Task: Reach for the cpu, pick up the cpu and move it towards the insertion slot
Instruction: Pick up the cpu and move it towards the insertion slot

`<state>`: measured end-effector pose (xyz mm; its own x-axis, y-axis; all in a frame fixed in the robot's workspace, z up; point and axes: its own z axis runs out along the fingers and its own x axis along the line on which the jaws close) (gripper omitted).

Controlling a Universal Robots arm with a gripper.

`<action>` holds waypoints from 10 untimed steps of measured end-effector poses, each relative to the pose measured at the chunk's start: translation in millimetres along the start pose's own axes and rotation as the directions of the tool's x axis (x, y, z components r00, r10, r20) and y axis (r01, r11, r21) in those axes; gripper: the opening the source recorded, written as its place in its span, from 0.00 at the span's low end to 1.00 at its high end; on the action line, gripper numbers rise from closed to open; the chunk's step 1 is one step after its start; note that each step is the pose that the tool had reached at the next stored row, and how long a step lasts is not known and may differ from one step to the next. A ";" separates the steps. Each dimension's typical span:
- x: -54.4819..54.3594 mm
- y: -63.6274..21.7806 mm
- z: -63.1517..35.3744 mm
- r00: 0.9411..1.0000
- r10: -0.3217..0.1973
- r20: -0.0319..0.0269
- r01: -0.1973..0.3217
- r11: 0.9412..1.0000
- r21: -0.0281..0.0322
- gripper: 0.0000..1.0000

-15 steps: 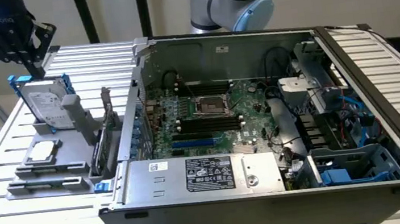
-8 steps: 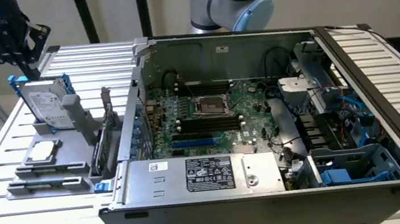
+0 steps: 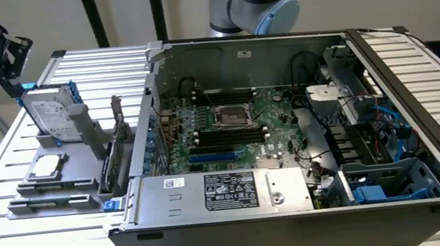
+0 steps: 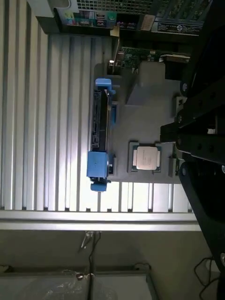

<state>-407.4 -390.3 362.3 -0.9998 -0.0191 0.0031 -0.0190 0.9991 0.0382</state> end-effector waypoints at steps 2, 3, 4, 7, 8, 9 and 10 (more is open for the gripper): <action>7.7 -1.9 2.6 1.000 0.000 -0.002 0.000 1.000 0.000 0.11; 10.8 -3.0 3.8 1.000 0.000 -0.003 0.000 1.000 0.000 0.11; 13.9 -4.1 5.0 1.000 0.000 -0.004 0.000 1.000 0.000 0.11; 24.7 -6.6 8.2 1.000 0.000 -0.006 0.000 1.000 0.000 0.11; 28.0 -7.1 9.0 1.000 0.000 -0.006 0.000 1.000 0.000 0.11; 29.2 -7.4 9.1 1.000 0.000 -0.006 0.000 1.000 0.000 0.11; 29.3 -7.4 9.0 1.000 0.000 -0.006 0.000 1.000 0.000 0.11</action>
<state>-436.6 -397.9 353.1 -0.9998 -0.0192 0.0092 -0.0188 0.9991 0.0380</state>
